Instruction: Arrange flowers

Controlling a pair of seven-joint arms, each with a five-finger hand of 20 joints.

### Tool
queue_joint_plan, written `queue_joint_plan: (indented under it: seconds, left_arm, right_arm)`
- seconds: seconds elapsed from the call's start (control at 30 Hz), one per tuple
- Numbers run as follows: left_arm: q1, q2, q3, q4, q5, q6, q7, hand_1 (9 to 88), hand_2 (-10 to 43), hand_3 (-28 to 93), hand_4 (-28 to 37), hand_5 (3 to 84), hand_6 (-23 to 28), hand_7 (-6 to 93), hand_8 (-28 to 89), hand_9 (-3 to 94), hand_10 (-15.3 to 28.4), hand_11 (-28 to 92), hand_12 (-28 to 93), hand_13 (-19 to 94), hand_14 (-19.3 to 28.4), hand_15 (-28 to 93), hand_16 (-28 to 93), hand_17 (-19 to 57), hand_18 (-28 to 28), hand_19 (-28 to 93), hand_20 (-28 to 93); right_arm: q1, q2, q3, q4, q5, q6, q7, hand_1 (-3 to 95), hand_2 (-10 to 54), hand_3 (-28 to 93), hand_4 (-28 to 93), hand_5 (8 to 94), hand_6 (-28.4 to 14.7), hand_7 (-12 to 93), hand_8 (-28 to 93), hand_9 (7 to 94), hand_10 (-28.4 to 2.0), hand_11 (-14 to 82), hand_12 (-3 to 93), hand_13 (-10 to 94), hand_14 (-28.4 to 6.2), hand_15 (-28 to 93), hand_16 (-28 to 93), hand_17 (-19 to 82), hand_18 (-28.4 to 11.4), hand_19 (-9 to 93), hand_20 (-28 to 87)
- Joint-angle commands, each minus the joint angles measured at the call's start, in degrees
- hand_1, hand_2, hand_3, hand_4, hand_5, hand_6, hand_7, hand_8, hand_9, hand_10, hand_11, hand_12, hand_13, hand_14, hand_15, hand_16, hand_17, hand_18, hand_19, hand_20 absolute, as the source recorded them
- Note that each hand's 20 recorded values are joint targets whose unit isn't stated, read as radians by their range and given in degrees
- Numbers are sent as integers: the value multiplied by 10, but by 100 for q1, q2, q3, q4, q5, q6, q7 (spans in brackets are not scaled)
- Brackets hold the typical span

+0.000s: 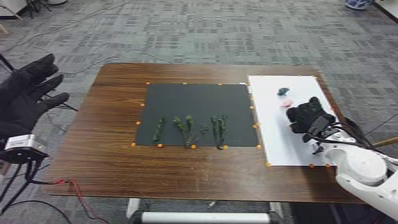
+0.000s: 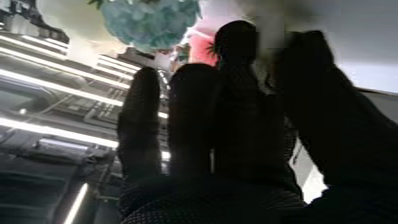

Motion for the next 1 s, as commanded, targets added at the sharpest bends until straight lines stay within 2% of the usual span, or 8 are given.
queue_joint_plan:
  seconds: [0.03, 0.2, 0.4, 0.53, 0.7, 0.8, 0.97, 1.0]
  left_arm:
    - [17, 17, -55, -37, 43, -48, -14, 286, -70, 509, -283, 186, 13, 187, -81, 113, 79, 174, 203, 27, 109, 338, -51, -135, 220, 330, 82]
    - [-131, 272, 66, 45, 13, -130, -148, 272, -77, 547, -283, 189, 13, 188, -82, 115, 79, 175, 200, 30, 108, 338, -53, -131, 218, 330, 83]
    - [-767, 772, 525, 293, 5, -388, -374, 269, -75, 552, -283, 189, 13, 190, -84, 116, 79, 178, 198, 30, 109, 340, -54, -130, 215, 329, 84]
    - [-1073, 983, 778, 399, 57, -473, -499, 267, -74, 553, -283, 188, 14, 188, -83, 113, 79, 177, 197, 28, 110, 340, -54, -131, 214, 328, 85]
    - [-1185, 1075, 823, 432, 66, -434, -505, 264, -74, 558, -283, 186, 14, 187, -82, 111, 80, 173, 198, 25, 109, 336, -54, -132, 207, 327, 86]
    - [-1162, 1131, 670, 444, 49, -487, -601, 266, -72, 554, -283, 186, 14, 187, -81, 110, 80, 172, 200, 25, 109, 332, -53, -132, 208, 323, 86]
    - [-1269, 1299, 631, 456, 122, -428, -509, 262, -72, 562, -283, 182, 13, 184, -80, 108, 78, 167, 203, 23, 109, 332, -50, -137, 213, 328, 86]
    - [-1223, 1297, 569, 405, 137, -422, -473, 263, -72, 559, -283, 182, 12, 184, -80, 108, 79, 167, 203, 23, 109, 331, -50, -136, 212, 327, 86]
  right_arm:
    - [-177, -64, 245, -211, -4, 844, -116, 460, -95, 815, -283, 667, 63, 549, 2, 802, -17, 258, 537, 599, -34, 687, 489, 214, -160, 674, 503]
    - [551, -452, -56, -498, 442, 1382, -452, 453, -95, 844, -283, 697, 64, 543, -25, 820, -30, 251, 538, 603, -42, 689, 495, 216, -160, 674, 507]
    - [1805, -1335, -1083, -722, 777, 1707, -1026, 447, -95, 857, -283, 702, 61, 542, -19, 821, -35, 252, 544, 602, -47, 693, 496, 217, -160, 675, 510]
    - [2101, -2142, -1366, -765, 966, 1603, -1342, 445, -95, 865, -283, 702, 61, 542, -16, 821, -35, 251, 544, 599, -44, 693, 498, 217, -161, 675, 511]
    - [2792, -2895, -2197, -698, 1129, 1632, -1303, 441, -95, 869, -283, 711, 57, 535, -24, 821, -31, 272, 561, 600, -54, 717, 510, 219, -161, 680, 514]
    - [2858, -3320, -2238, -504, 1191, 1299, -1502, 442, -95, 872, -283, 716, 57, 534, -26, 821, -31, 274, 561, 601, -54, 720, 505, 220, -162, 682, 515]
    - [3183, -3988, -2703, -38, 1219, 1266, -1414, 436, -95, 901, -272, 715, 55, 535, -16, 821, -27, 273, 562, 604, -47, 714, 531, 228, -169, 702, 532]
    - [3435, -4101, -3053, -7, 1245, 1444, -1200, 436, -95, 901, -269, 715, 55, 536, -17, 822, -26, 272, 561, 604, -48, 713, 534, 229, -169, 702, 533]
